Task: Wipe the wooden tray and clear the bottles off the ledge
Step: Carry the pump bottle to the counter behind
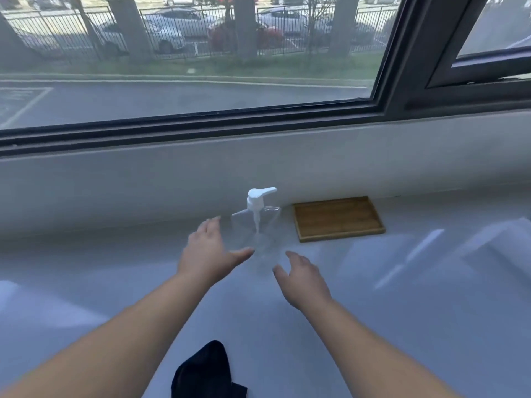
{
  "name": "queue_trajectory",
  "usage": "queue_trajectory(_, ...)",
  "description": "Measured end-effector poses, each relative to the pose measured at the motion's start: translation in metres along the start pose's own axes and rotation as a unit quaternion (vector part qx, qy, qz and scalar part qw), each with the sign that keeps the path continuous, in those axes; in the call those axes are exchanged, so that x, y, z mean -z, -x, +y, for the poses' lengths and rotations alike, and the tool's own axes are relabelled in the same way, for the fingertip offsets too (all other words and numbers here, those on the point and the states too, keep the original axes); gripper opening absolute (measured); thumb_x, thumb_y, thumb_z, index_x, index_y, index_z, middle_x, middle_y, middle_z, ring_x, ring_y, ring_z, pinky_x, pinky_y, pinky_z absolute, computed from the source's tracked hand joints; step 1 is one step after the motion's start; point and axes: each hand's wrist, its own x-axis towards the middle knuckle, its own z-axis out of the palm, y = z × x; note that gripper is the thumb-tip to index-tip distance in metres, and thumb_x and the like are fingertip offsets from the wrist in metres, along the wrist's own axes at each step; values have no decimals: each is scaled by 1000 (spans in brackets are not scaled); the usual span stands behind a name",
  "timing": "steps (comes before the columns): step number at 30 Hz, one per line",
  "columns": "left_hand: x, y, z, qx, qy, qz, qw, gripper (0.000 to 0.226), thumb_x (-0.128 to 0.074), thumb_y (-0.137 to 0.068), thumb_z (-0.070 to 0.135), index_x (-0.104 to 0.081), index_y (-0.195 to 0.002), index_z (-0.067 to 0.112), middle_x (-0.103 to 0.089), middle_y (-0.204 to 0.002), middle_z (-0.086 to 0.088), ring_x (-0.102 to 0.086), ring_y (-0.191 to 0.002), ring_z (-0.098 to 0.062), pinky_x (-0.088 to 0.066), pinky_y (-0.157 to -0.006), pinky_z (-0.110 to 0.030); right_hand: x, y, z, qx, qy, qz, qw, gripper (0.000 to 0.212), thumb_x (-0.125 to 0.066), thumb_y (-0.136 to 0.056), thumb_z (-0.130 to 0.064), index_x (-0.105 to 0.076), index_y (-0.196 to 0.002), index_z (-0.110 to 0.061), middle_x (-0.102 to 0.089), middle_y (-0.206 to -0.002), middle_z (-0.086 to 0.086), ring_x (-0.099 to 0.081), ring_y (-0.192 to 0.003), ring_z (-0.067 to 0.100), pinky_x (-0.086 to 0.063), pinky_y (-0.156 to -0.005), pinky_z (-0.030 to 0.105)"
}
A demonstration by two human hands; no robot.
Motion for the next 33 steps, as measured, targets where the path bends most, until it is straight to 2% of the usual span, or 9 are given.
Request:
queue_trajectory(3, -19, -34, 20, 2, 26, 6, 1000, 123, -79, -69, 74, -21, -163, 21, -29, -168, 2, -28, -152, -25, -36, -117, -44, -1, -37, -3, -22, -62, -24, 998, 66, -44, -100, -59, -36, -157, -27, -44, -159, 5, -44, -141, 30, -42, -107, 43)
queue_trajectory(6, -38, -57, 33, 3, 36, 0, 999, 124, -83, -67, 71, -22, -163, 22, -32, -166, 0, -33, -149, -25, -39, -113, -42, -3, -68, -9, -60, -155, -55, 985, 65, -45, -99, -60, -39, -155, -28, -49, -155, 7, -53, -134, 30, -42, -94, 37)
queue_trajectory(8, -47, -65, 37, 2, 47, 9, 999, 122, -86, -66, 67, -24, -162, 22, -35, -162, -1, -39, -145, -24, -42, -108, -40, -6, -81, -11, -97, -224, -69, 967, 64, -45, -99, -59, -41, -155, -27, -54, -151, 6, -57, -121, 29, -40, -89, 35)
queue_trajectory(11, -56, -74, 38, 2, 63, 31, 997, 115, -88, -68, 58, -28, -160, 23, -39, -155, -2, -44, -140, -23, -43, -102, -36, -12, -93, -9, -160, -333, -95, 924, 52, -45, -99, -54, -54, -141, -25, -63, -134, 4, -61, -109, 27, -49, -91, 39)
queue_trajectory(14, -55, -73, 37, 0, 66, 38, 997, 112, -86, -67, 56, -30, -159, 23, -40, -154, 0, -44, -139, -22, -42, -102, -35, -16, -93, -9, -218, -453, -114, 857, 27, -49, -99, -44, -64, -103, -22, -63, -94, -2, -62, -85, 25, -49, -77, 36)
queue_trajectory(17, -45, -62, 31, 2, 76, 51, 996, 109, -84, -67, 58, -33, -157, 24, -41, -154, 2, -45, -139, -21, -43, -103, -35, -16, -84, -21, -228, -512, -124, 819, 31, -53, -101, -44, -62, -122, -23, -61, -113, -1, -67, -98, 27, -54, -83, 38)
queue_trajectory(21, -19, -38, 10, 12, 90, 78, 993, 107, -81, -66, 62, -35, -156, 27, -42, -153, 4, -45, -137, -19, -44, -99, -33, -21, -65, -49, -203, -526, -144, 814, 41, -54, -102, -41, -59, -136, -19, -59, -134, 8, -67, -112, 35, -54, -104, 47)
queue_trajectory(28, 56, 30, -70, 72, 109, 141, 981, 105, -80, -66, 61, -32, -154, 32, -40, -149, 10, -46, -132, -15, -43, -87, -30, -57, -3, -135, -153, -500, -186, 832, 52, -50, -105, -39, -45, -153, -21, -54, -145, 12, -68, -110, 37, -53, -106, 52)
queue_trajectory(33, 113, 111, -160, 127, 112, 190, 967, 103, -78, -64, 65, -35, -152, 33, -42, -147, 10, -47, -131, -16, -46, -95, -33, -114, 79, -209, -99, -458, -249, 848, 56, -55, -101, -44, -46, -151, -20, -54, -142, 11, -68, -107, 36, -55, -103, 51)
